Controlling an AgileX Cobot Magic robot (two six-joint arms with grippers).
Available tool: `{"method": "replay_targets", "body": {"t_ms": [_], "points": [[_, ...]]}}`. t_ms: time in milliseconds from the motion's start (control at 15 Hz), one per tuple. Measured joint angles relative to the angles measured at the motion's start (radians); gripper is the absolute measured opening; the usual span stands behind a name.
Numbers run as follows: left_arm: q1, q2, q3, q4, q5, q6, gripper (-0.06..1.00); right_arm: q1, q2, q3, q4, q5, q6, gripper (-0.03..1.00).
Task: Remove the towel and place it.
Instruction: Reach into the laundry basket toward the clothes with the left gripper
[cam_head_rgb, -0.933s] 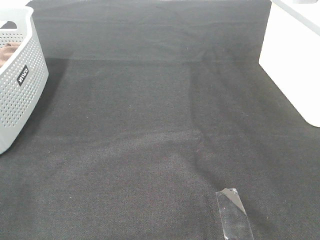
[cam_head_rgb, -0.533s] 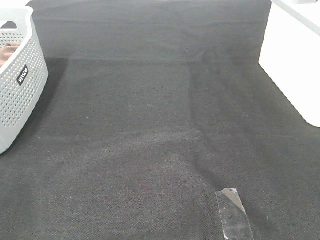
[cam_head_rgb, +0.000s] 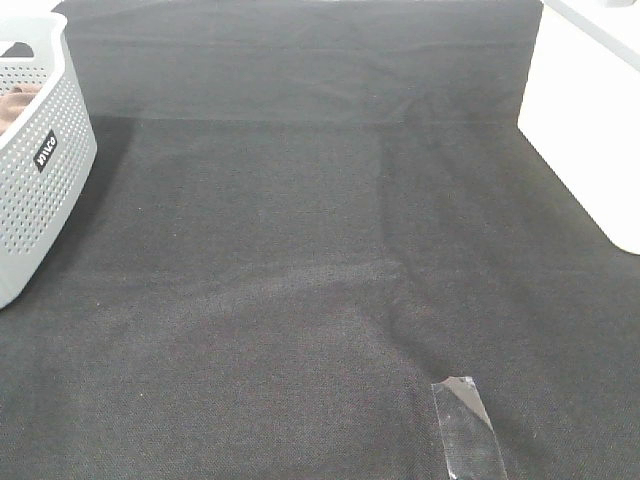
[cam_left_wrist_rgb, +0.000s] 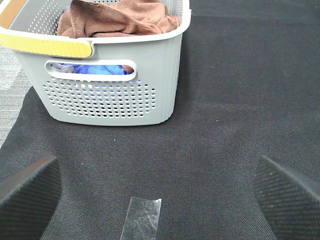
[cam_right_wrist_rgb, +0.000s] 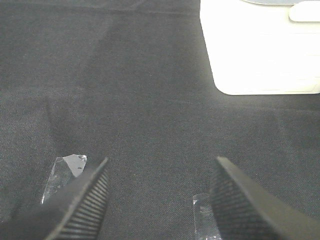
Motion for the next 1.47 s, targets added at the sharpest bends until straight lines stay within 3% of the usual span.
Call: {"method": "replay_targets", "body": {"t_ms": [1467], "points": [[0.0,0.0,0.0,0.0,0.0,0.0,0.99,0.0,0.0,0.0,0.0,0.0,0.0,0.57]]}}
